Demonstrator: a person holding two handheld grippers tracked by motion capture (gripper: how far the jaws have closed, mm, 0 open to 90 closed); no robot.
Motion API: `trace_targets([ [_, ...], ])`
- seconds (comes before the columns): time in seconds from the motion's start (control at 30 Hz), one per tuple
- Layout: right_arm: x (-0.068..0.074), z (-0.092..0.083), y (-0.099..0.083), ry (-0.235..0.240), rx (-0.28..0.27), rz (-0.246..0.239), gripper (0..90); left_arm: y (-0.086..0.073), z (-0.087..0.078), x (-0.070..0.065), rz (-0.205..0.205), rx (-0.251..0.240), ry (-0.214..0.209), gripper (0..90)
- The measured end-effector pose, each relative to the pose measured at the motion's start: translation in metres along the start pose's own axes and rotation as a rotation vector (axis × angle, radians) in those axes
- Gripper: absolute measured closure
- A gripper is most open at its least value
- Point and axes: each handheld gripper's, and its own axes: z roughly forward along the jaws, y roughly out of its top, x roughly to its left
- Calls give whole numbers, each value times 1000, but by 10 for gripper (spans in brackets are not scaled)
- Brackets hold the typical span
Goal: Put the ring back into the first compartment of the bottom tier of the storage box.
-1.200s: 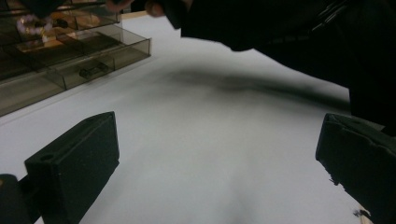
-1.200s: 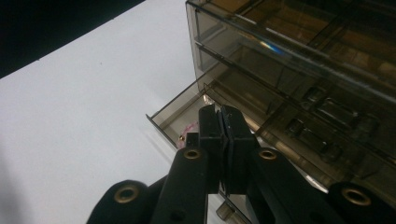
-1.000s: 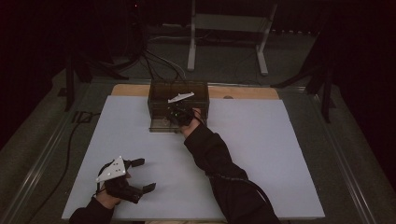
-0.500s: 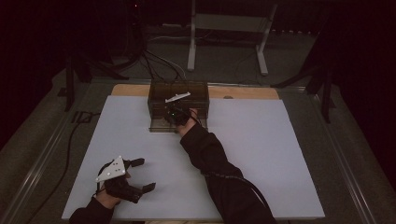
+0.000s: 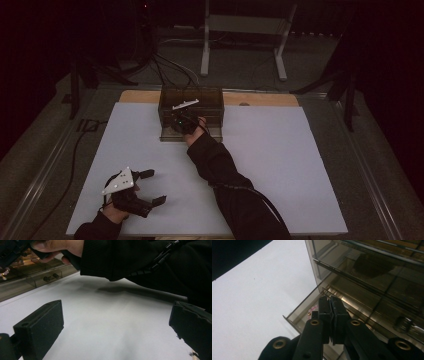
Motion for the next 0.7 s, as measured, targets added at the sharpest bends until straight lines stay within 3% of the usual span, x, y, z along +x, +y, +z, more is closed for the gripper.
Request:
trace_targets([
  [0.1,0,1,0,6,-8,16,871,0,0,0,-1,-5,-2,7],
  [0.23,-3,0,-1,30,-26,58,706,0,0,1,-2,-1,0,7],
  [0.53,-4,-15,-3,43,-39,33,518,0,1,0,2,5,3,7],
  [0.7,-4,-22,-6,53,-40,25,299,0,1,0,5,8,3,7],
])
